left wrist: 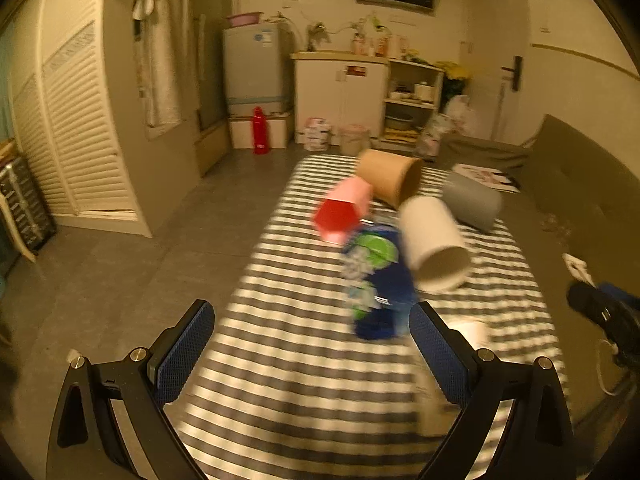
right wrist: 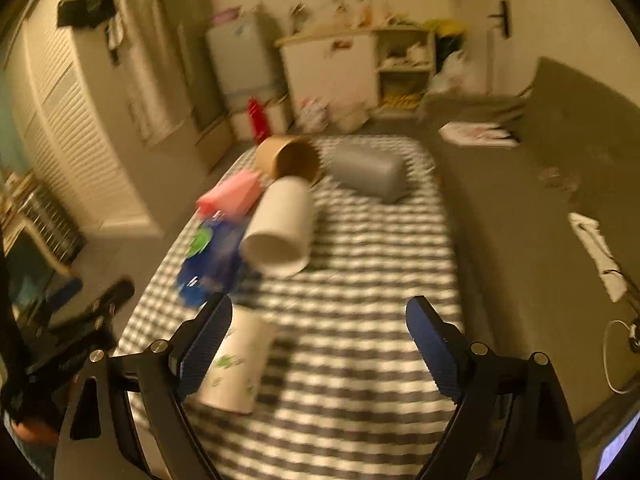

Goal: Flip cup upside down
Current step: 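Lift the cup with the right tool and bring it toward the left tool, then close the left tool on the cup while the right tool opens and releases it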

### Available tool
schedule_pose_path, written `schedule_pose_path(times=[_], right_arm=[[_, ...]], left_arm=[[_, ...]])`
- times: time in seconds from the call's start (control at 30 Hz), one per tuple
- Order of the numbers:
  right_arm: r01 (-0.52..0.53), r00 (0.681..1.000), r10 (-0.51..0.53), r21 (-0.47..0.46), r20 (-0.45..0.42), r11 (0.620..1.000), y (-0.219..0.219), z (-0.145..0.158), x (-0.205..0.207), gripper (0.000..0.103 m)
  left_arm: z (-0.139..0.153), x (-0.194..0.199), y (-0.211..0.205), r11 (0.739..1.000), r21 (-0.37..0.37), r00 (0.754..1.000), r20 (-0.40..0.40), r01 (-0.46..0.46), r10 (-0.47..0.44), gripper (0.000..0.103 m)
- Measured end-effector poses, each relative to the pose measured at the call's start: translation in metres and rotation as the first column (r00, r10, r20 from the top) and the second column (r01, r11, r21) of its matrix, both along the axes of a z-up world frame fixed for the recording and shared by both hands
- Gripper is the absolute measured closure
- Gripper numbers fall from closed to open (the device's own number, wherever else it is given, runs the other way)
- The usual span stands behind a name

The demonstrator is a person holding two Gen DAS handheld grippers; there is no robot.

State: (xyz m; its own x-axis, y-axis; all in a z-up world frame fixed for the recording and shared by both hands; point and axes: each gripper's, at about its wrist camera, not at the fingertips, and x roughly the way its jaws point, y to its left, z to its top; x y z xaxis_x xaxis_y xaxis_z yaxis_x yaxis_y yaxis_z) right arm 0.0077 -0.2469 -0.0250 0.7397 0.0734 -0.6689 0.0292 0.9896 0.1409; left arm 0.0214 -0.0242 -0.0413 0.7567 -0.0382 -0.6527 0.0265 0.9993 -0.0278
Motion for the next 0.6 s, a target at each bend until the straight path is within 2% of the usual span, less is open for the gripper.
schedule_pose_path(times=[0.1, 0.3, 0.47, 0.6], right_arm=[[0.047, 0.999, -0.047, -0.012, 0.015, 0.999, -0.015, -0.001, -0.005, 0.014], [0.084, 0.996, -0.084, -0.002, -0.019, 0.996, -0.035, -0.012, -0.005, 0.014], [0.106, 0.994, -0.106, -0.021, -0.038, 0.994, -0.044, -0.019, -0.006, 0.014], [0.117, 0.992, -0.117, 0.001, -0.047, 0.993, -0.05, -0.02, -0.006, 0.014]], left_arm=[[-0.003, -0.007, -0.02, 0.998, -0.012, 0.998, -0.01, 0.056, -0.056, 0.002], [-0.028, -0.025, -0.058, 0.99, -0.027, 0.988, -0.066, 0.14, -0.141, 0.002], [-0.048, -0.033, -0.075, 0.986, -0.018, 0.981, -0.104, 0.164, -0.165, 0.002], [-0.058, -0.035, -0.081, 0.984, -0.014, 0.977, -0.114, 0.178, -0.179, 0.002]])
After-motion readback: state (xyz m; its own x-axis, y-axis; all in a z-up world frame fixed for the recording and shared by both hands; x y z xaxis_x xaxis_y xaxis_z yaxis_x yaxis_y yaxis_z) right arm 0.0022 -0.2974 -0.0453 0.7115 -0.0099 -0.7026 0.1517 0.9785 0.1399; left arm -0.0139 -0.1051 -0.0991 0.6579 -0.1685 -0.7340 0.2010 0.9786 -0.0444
